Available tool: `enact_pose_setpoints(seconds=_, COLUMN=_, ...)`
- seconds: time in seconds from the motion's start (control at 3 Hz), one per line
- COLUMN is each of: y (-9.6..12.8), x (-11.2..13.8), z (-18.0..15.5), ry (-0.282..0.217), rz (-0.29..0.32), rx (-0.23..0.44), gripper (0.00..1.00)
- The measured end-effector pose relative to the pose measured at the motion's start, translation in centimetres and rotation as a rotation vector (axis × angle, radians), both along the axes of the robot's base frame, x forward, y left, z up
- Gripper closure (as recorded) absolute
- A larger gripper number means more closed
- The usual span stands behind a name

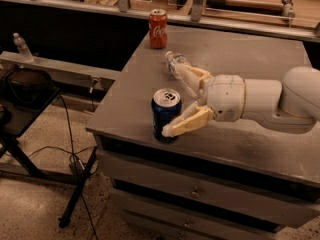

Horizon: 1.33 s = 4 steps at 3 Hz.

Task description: Move pepsi can near coke can

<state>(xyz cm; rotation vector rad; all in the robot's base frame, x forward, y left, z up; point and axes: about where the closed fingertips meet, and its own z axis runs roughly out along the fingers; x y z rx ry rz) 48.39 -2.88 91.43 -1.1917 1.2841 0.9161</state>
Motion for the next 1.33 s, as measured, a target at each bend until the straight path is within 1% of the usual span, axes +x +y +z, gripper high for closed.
enact_pose_setpoints(seconds=0.33, y=-0.3, x=0.2, z=-0.7, ry=0.025, rz=0.026, rx=-0.029, gripper=0.0)
enact_pose_setpoints(seconds=0.67, y=-0.7, x=0.2, z=-1.2, ry=0.058, rz=0.061, rx=-0.042, gripper=0.0)
enact_pose_setpoints(seconds=1.33, y=-1.4, x=-0.1, z=-1.4, ry=0.115, rz=0.118, rx=-0.029, gripper=0.0)
